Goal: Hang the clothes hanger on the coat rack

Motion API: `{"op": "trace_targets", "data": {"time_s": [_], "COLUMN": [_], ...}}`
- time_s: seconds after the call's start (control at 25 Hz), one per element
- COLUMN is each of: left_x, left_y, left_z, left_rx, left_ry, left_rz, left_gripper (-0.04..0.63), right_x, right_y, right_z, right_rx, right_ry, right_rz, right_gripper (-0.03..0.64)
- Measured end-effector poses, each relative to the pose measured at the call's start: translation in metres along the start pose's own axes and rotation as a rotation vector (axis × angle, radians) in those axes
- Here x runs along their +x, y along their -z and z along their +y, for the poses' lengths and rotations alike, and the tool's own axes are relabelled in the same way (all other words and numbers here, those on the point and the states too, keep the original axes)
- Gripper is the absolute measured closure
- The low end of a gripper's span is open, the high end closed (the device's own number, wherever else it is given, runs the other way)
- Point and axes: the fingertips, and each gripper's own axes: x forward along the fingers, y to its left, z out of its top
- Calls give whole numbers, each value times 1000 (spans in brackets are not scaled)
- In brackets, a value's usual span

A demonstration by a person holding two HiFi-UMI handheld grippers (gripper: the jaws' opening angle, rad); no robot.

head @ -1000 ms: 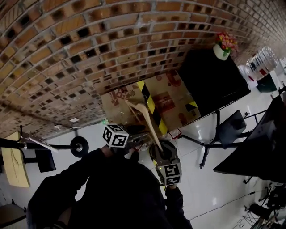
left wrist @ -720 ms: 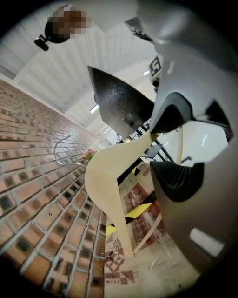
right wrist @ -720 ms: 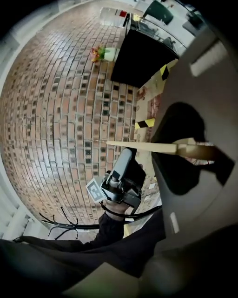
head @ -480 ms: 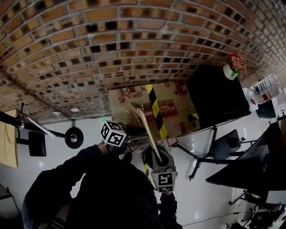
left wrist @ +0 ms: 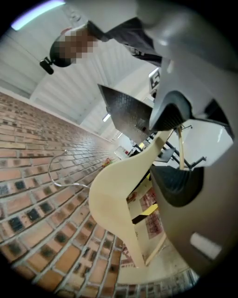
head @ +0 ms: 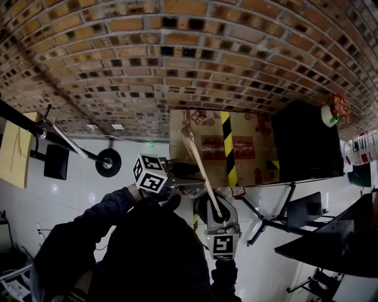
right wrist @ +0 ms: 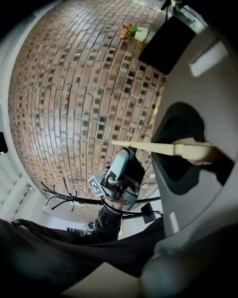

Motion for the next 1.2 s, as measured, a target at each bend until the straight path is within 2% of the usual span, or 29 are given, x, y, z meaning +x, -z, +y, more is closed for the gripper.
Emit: {"op": "trace_targets", "data": {"time_s": [0.24,0.32,0.44,0.68,0.84,1.04,1.2], "left_x": [-54,-78,-116,-188,-242,-315,-379], "left_y": [-5,-3,9,29,46,71,87], "left_z": [-18,-26,-44,-97,-133,-157,-171], "left_rx": [52,61,130,138,159,148,134], "left_ry": [-112,-150,-223,-282,-350,-478,-610], "left_rz": [-93,-131,-132,-254,-313,-392,-458], "left_gripper": [377,377,377,377,378,379,379], "right_x": [7,8,6,-16,-29,-25,-11], "right_y": [-41,-56,-72,-109,-127,-148,-161], "right_z": [36,55,96,175,231,301,355], "right_rx": [-126,-212,-293,-288,-335,-358,-363], "right_ry": [-103,-136,-150,-219,-293,-433,-562], "right_rz": [-52,-62,-78,-153,-175,-236,-249], "right_gripper": [557,557,557,557,557,557,557]}}
